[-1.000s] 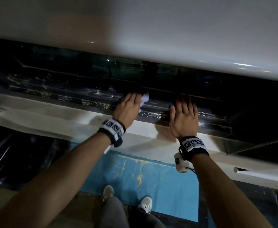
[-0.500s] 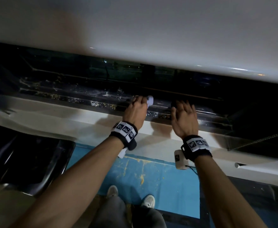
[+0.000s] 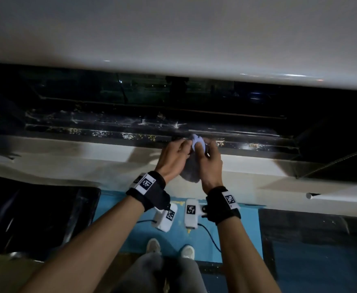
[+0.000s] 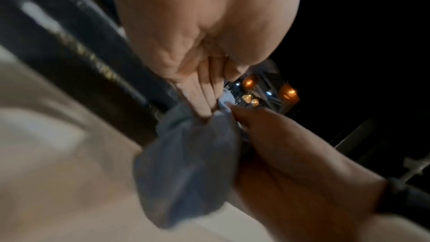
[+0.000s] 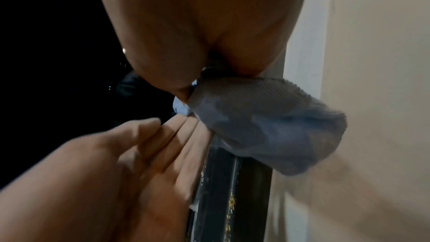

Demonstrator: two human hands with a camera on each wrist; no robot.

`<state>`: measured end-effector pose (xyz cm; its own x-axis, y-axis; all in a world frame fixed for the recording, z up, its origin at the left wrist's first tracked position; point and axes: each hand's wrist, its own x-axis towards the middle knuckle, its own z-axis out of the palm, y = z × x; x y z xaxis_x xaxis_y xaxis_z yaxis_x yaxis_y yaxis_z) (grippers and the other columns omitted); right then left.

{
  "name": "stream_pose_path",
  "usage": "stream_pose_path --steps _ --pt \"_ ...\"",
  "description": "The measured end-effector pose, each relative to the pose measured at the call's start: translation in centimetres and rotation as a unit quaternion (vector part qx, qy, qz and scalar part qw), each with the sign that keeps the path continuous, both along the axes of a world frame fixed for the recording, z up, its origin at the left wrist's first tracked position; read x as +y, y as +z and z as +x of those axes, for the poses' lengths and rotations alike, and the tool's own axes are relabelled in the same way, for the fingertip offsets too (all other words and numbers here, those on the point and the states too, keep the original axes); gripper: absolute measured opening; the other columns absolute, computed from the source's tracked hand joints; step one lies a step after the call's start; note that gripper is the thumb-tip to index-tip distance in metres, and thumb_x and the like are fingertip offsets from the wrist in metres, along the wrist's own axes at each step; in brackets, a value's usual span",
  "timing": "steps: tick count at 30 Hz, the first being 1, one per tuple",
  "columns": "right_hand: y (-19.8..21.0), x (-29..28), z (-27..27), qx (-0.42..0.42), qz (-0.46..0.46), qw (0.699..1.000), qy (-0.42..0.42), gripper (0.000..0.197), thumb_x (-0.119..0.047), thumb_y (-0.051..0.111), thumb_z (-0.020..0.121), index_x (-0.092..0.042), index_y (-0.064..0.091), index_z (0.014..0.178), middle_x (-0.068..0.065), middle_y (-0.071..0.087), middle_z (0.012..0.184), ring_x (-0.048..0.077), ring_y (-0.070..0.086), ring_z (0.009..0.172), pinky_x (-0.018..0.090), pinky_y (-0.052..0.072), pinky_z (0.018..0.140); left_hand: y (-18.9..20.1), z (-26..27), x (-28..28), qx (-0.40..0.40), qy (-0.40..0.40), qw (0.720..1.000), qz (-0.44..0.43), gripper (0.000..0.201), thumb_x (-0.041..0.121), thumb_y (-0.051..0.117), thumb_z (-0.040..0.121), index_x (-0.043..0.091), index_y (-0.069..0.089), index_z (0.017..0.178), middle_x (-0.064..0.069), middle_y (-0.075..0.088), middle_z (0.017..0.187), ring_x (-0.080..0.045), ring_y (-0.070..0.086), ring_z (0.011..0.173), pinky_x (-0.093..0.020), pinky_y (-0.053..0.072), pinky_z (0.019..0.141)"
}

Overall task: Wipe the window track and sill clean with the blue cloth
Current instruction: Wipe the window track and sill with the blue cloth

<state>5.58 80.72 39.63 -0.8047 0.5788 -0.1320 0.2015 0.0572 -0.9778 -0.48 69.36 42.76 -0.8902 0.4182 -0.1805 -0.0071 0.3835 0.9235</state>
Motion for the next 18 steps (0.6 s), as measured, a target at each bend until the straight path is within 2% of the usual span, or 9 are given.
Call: stream_pose_path --steps 1,3,5,6,9,11,13,16,18 --pt "0.1 0.5 -0.3 -0.010 0.022 1.000 -0.006 0.018 -0.046 0.065 0.102 -0.030 0.067 0.110 -0.007 0.076 0.099 0.018 0.072 0.097 0.049 0.060 0.090 0.3 -0.7 -0.8 0.024 -0.014 1.000 0.004 0.024 0.029 0.053 0.104 0.017 0.073 0.106 -0.003 0.077 0.099 -0.021 0.074 0.096 -0.050 0.059 0.092" --pt "1.1 1.6 -1.3 -0.010 0.108 0.994 -0.002 0.019 -0.039 0.065 0.103 -0.021 0.065 0.106 -0.003 0.073 0.089 0.020 0.068 0.085 0.039 0.056 0.078 1.0 -3.1 -2.3 0.132 0.003 0.990 -0.051 0.021 0.014 0.057 0.100 0.022 0.074 0.111 0.003 0.078 0.102 -0.017 0.074 0.096 -0.044 0.059 0.093" --pt "2.5 2.7 -3.0 0.020 0.236 0.972 -0.011 0.018 -0.034 0.062 0.106 -0.017 0.065 0.106 0.005 0.072 0.091 0.026 0.065 0.083 0.032 0.045 0.071 1.7 -6.3 -3.6 0.222 0.062 0.964 -0.136 0.027 0.016 0.057 0.100 0.024 0.070 0.122 -0.002 0.075 0.115 -0.024 0.069 0.108 -0.042 0.053 0.102" --pt "3.0 3.1 -4.4 0.031 0.289 0.956 -0.023 0.018 -0.030 0.061 0.106 -0.014 0.067 0.106 0.010 0.071 0.095 0.031 0.064 0.086 0.031 0.042 0.071 1.9 -7.8 -3.9 0.231 0.075 0.955 -0.169 0.032 0.021 0.057 0.102 0.022 0.066 0.132 -0.008 0.071 0.125 -0.030 0.064 0.118 -0.039 0.048 0.106" --pt "2.3 3.1 -9.4 -0.020 0.427 0.904 -0.002 0.025 -0.015 0.055 0.103 -0.009 0.077 0.113 0.024 0.071 0.114 0.041 0.061 0.106 0.039 0.046 0.084 1.9 -11.4 -4.1 0.182 0.010 0.951 -0.250 0.047 0.035 0.058 0.106 0.018 0.053 0.149 -0.018 0.061 0.143 -0.039 0.054 0.132 -0.037 0.043 0.107" --pt "0.3 1.6 -11.5 -0.127 0.499 0.855 0.065 0.032 -0.012 0.051 0.096 -0.011 0.076 0.114 0.029 0.067 0.125 0.046 0.055 0.116 0.045 0.037 0.093 1.3 -12.4 -4.1 0.163 -0.022 0.946 -0.281 0.049 0.043 0.058 0.105 0.017 0.057 0.146 -0.017 0.064 0.140 -0.041 0.055 0.130 -0.038 0.043 0.103" --pt "-1.3 -0.3 -12.2 -0.177 0.550 0.809 0.109 0.035 -0.011 0.052 0.086 -0.011 0.074 0.114 0.030 0.061 0.130 0.048 0.050 0.119 0.049 0.029 0.098 0.6 -12.6 -4.2 0.149 -0.004 0.952 -0.268 0.049 0.045 0.061 0.102 0.018 0.061 0.143 -0.015 0.066 0.138 -0.040 0.052 0.130 -0.037 0.042 0.103" --pt "-1.0 -2.0 -12.2 -0.197 0.587 0.772 0.140 0.043 -0.011 0.043 0.082 -0.012 0.072 0.115 0.020 0.064 0.127 0.046 0.048 0.122 0.049 0.025 0.101 -0.5 -12.8 -4.2 0.134 0.033 0.961 -0.241 0.048 0.046 0.066 0.099 0.023 0.064 0.141 -0.011 0.067 0.138 -0.040 0.046 0.133 -0.036 0.040 0.104" --pt "-0.2 -2.3 -11.0 -0.162 0.619 0.757 0.133 0.036 -0.008 0.049 0.076 -0.009 0.074 0.102 0.019 0.067 0.110 0.040 0.047 0.112 0.048 0.028 0.093 -1.2 -13.1 -4.2 0.135 0.044 0.964 -0.225 0.048 0.048 0.068 0.097 0.025 0.066 0.139 -0.008 0.068 0.136 -0.039 0.048 0.133 -0.036 0.040 0.107"
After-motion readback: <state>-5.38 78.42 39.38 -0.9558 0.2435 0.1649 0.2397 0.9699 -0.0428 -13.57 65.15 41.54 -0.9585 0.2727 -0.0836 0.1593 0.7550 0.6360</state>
